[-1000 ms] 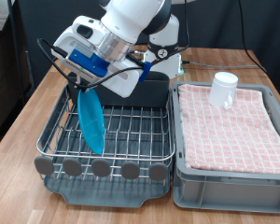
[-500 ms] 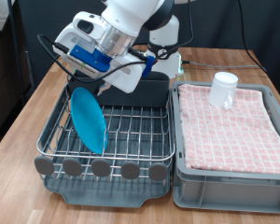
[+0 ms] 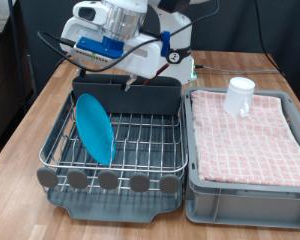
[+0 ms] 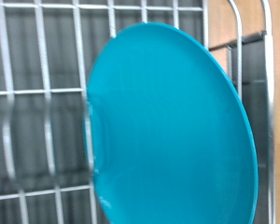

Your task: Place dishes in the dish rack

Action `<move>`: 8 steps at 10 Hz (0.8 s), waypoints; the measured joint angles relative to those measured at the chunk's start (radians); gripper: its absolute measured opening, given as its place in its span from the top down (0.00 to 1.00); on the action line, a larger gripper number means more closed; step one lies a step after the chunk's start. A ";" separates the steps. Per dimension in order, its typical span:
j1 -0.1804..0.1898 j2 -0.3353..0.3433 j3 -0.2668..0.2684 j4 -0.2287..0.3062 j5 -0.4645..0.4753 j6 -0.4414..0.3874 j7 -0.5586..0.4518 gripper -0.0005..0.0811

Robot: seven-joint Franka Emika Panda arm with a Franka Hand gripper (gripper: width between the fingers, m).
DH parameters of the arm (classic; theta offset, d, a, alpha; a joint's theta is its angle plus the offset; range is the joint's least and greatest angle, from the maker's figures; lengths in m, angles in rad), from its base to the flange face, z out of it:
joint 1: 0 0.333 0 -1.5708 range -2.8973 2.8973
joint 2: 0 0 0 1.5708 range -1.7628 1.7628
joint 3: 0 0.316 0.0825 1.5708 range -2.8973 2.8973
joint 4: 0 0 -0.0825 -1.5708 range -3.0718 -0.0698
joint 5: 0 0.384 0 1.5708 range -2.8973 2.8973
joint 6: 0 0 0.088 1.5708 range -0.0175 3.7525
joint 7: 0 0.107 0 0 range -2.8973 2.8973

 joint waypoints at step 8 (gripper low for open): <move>0.031 -0.180 0.062 0.082 0.122 -0.298 -0.095 0.01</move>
